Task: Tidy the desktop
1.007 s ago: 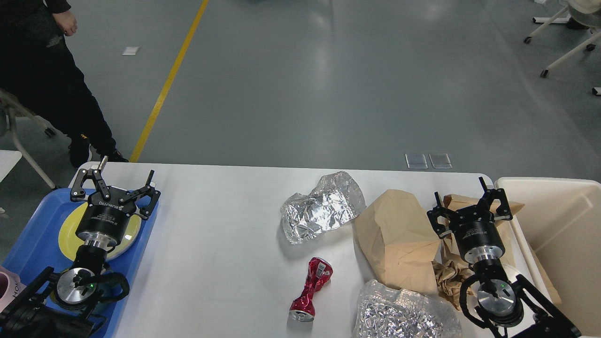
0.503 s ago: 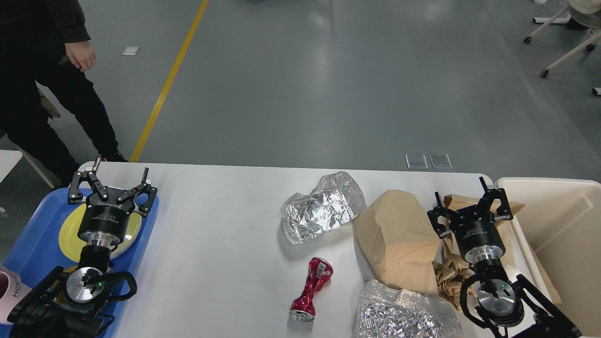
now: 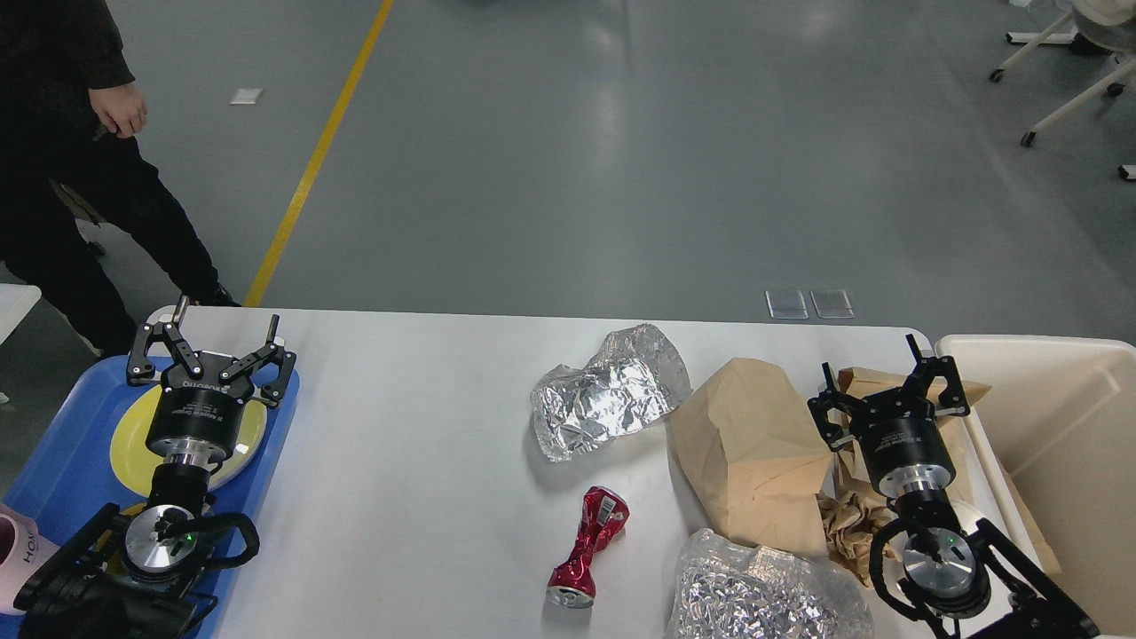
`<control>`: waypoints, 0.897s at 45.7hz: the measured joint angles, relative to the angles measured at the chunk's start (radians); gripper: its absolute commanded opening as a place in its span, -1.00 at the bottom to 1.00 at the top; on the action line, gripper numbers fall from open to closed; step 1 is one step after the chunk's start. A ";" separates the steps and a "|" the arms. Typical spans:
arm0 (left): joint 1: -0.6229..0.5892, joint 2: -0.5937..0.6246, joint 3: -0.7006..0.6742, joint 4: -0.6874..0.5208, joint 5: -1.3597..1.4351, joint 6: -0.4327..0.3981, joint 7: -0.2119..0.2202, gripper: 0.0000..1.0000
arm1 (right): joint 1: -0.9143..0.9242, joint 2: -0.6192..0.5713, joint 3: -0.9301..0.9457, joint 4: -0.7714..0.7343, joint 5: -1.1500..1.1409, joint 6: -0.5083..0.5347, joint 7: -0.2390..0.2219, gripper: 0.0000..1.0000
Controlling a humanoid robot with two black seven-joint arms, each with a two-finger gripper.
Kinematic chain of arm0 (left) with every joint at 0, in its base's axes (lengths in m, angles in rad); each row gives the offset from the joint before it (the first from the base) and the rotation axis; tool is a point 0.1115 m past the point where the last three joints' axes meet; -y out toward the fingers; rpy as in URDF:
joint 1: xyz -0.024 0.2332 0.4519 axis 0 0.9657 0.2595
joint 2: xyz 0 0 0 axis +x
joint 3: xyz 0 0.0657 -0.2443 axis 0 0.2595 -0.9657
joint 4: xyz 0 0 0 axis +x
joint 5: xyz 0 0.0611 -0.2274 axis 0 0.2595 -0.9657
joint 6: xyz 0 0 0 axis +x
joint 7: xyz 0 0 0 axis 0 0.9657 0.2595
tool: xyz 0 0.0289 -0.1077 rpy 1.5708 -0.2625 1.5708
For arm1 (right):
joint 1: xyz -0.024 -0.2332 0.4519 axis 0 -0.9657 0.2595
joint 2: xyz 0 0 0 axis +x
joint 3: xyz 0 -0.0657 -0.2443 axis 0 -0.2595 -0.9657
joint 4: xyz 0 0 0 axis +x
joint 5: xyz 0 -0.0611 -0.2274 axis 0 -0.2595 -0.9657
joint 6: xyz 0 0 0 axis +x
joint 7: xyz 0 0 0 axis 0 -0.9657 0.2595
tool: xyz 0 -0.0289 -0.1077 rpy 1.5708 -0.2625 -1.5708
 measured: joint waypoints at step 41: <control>0.000 0.001 0.000 0.000 0.000 -0.001 0.000 0.93 | 0.122 -0.061 0.012 -0.053 0.003 -0.009 -0.007 1.00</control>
